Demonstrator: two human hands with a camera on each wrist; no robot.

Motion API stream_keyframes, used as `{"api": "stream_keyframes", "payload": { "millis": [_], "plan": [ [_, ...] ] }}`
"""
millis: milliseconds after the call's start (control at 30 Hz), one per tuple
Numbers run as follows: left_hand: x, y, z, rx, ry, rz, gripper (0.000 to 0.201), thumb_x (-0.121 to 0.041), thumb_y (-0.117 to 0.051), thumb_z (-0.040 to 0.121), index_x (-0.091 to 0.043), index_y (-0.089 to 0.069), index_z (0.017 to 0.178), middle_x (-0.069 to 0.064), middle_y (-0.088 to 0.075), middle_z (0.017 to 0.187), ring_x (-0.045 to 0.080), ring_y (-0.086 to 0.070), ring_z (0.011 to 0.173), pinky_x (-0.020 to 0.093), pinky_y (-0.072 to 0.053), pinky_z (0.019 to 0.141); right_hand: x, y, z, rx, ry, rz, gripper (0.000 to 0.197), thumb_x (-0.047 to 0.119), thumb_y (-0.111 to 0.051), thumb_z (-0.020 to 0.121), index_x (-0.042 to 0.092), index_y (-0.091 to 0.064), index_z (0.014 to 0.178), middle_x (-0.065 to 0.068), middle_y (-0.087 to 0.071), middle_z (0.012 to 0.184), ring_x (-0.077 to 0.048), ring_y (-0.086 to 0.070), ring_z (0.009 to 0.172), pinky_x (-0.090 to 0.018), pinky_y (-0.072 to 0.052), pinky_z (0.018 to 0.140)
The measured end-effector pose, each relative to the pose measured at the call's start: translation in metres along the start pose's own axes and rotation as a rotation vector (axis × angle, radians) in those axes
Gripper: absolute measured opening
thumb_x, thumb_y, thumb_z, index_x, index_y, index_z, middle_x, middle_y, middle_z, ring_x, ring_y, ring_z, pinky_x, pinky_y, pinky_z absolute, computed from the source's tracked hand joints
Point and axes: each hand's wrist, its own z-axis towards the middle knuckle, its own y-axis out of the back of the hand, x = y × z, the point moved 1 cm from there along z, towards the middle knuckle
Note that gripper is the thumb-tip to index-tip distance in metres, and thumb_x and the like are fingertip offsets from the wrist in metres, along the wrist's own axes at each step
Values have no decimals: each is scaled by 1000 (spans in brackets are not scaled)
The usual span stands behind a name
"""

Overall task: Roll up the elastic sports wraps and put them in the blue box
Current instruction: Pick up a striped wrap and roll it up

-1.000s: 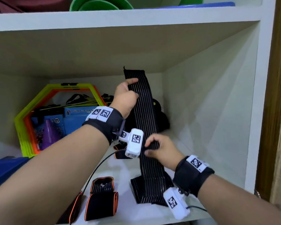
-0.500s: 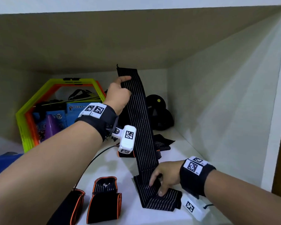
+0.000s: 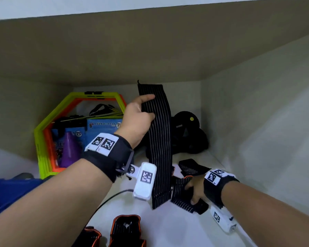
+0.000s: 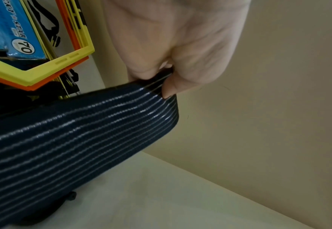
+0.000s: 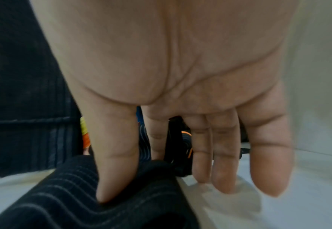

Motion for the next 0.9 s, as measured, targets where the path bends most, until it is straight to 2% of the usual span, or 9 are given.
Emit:
{"api": "stream_keyframes", "payload": {
  "millis": [67, 167, 267, 333, 400, 467, 600, 800, 900],
  "plan": [
    [6, -1, -3, 27, 6, 12, 56, 21, -52, 89, -17, -59, 129, -5, -63, 113, -11, -67, 79, 13, -56, 69, 0, 6, 11, -9, -29, 14, 69, 37, -65, 92, 19, -37, 153, -2, -41, 155, -21, -42, 140, -22, -36, 103],
    [11, -4, -7, 58, 17, -2, 60, 16, -57, 87, -32, -63, 122, 7, -56, 140, 21, -69, 104, 43, -60, 88, 3, 14, 19, -30, -39, 93, 60, 29, -57, 99, 11, -35, 153, -5, -39, 155, -22, -39, 141, -22, -34, 105],
    [16, -10, -9, 55, 37, 0, 61, 9, -61, 80, -43, -65, 112, 12, -57, 138, 43, -68, 100, 61, -57, 84, 0, 13, 24, -14, -35, 159, 52, 28, -60, 98, 6, -49, 144, -13, -52, 146, -24, -54, 124, -17, -48, 88],
    [17, -16, -11, 54, 48, 7, 60, 6, -61, 78, -44, -65, 110, 11, -60, 133, 49, -66, 101, 66, -55, 82, -3, 19, 25, -215, -38, 227, 43, 30, -67, 88, 10, -65, 126, -11, -66, 127, -27, -63, 114, -27, -52, 86],
    [17, -21, -12, 50, 53, 3, 59, 12, -59, 83, -36, -63, 117, 3, -63, 124, 35, -72, 91, 55, -59, 85, -4, 31, 14, -477, -42, 366, 28, 24, -60, 89, 7, -70, 109, -11, -70, 109, -29, -67, 104, -33, -52, 81],
    [14, -25, -13, 42, 56, 14, 57, 16, -57, 87, -27, -60, 125, -9, -61, 113, 0, -68, 70, 29, -60, 77, 4, 45, -11, -693, 53, 834, 21, 18, -49, 93, 5, -65, 91, -15, -65, 91, -32, -65, 88, -37, -48, 72],
    [4, -31, -14, 10, 90, -6, 59, 17, -57, 86, -21, -60, 131, -8, -64, 98, 10, -66, 71, 47, -56, 90, 16, 48, -80, -530, 539, 1826, 34, 23, -44, 104, 13, -45, 71, -7, -58, 68, -22, -60, 57, -35, -51, 58],
    [13, -37, -8, -48, 217, -134, 58, 15, -55, 74, -29, -65, 109, 19, -66, 117, 37, -65, 111, 53, -54, 98, 32, 11, -133, -666, 717, 1383, 19, 17, -78, 83, 14, -61, 74, -4, -61, 74, -16, -60, 69, -27, -51, 60],
    [23, -41, -6, -52, 271, -140, 58, 17, -53, 76, -21, -65, 117, 14, -64, 114, 30, -63, 107, 46, -54, 99, 33, -18, -143, -452, 639, 1325, 26, -2, -79, 77, 16, -71, 94, -9, -72, 91, -23, -69, 80, -34, -59, 71]
  ]
}}
